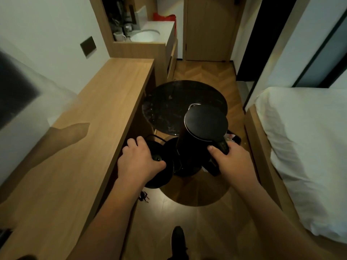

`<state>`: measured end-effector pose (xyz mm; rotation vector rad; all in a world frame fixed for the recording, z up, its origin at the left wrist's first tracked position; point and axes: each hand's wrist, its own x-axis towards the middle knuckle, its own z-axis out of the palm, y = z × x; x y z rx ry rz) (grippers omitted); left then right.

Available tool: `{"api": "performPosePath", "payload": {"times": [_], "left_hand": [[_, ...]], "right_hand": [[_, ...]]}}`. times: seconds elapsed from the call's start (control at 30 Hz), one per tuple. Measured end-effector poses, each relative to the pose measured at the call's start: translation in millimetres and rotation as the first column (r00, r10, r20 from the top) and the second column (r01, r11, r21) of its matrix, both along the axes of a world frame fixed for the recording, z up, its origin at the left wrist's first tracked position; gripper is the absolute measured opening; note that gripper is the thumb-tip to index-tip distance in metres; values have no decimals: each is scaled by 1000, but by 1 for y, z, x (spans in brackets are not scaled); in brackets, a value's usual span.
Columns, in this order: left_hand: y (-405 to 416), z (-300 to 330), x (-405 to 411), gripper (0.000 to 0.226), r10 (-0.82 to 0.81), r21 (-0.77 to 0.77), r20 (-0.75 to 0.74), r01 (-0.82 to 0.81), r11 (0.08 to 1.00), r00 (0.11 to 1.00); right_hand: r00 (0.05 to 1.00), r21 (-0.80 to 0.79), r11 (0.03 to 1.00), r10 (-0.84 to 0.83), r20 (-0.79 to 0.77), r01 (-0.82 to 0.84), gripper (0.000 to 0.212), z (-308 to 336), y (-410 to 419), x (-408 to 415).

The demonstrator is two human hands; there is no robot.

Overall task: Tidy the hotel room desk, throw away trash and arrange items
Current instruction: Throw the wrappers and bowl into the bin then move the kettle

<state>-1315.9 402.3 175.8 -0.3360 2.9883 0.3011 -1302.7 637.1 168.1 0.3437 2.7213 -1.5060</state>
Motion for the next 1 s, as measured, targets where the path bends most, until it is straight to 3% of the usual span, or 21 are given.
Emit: {"api": "performPosePath", "payload": {"times": [0.33,0.77,1.0], "left_hand": [[-23,8,-166,101,-15,-36,-22,14,999,1000],[-32,-30,-384,107,48,246,56,-60,967,997],[-42,-58,-491,106,-127,301,193,65,951,973]], "right_hand": [[999,24,998,-53,10,53,20,11,-14,-149],[997,-2,997,-75,20,75,28,-14,8,-375],[992,8,995,-104,73,104,30,-28,10,-462]]}}
